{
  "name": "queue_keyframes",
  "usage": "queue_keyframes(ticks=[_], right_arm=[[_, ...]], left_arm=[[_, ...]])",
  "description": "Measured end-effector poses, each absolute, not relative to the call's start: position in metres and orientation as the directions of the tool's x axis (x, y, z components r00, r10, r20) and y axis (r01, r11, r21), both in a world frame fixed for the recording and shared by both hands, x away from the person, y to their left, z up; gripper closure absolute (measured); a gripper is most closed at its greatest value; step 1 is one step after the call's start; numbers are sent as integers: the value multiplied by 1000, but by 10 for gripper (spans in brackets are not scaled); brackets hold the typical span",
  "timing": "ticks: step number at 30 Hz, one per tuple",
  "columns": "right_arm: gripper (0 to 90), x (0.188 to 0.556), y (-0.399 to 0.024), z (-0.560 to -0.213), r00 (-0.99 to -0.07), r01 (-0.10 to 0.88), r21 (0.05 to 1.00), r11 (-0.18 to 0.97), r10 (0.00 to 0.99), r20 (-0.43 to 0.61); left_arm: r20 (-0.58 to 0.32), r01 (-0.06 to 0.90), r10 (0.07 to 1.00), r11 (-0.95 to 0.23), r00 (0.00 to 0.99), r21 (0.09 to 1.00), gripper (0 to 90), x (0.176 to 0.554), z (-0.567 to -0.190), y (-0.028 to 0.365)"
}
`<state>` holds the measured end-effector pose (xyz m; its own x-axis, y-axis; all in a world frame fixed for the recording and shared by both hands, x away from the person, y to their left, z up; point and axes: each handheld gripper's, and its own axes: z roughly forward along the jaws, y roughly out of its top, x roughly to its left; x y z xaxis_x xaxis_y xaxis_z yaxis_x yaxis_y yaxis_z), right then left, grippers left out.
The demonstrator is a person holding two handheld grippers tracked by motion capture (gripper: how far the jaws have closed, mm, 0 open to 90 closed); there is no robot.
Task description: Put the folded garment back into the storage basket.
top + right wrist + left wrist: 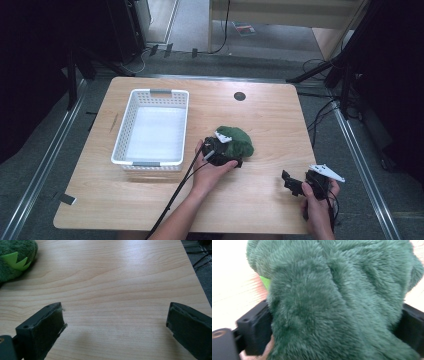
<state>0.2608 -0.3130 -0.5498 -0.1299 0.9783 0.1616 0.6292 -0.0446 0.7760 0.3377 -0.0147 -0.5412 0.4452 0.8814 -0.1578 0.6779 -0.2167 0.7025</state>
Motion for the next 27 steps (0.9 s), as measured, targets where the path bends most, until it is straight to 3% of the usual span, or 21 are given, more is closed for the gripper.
queue_keyframes(ticks=[6,13,27], right_arm=[[13,261,-313,-550,-128,632,774,-46,978,162],[13,261,-313,-550,-127,633,773,-48,978,164],[13,261,-313,-550,-126,636,770,-47,979,164]], left_arm=[[-151,669,886,-209,438,714,225,336,-538,-15],[-159,658,888,-189,432,729,329,335,-532,-12],[-201,604,875,-124,441,787,350,331,-499,5]])
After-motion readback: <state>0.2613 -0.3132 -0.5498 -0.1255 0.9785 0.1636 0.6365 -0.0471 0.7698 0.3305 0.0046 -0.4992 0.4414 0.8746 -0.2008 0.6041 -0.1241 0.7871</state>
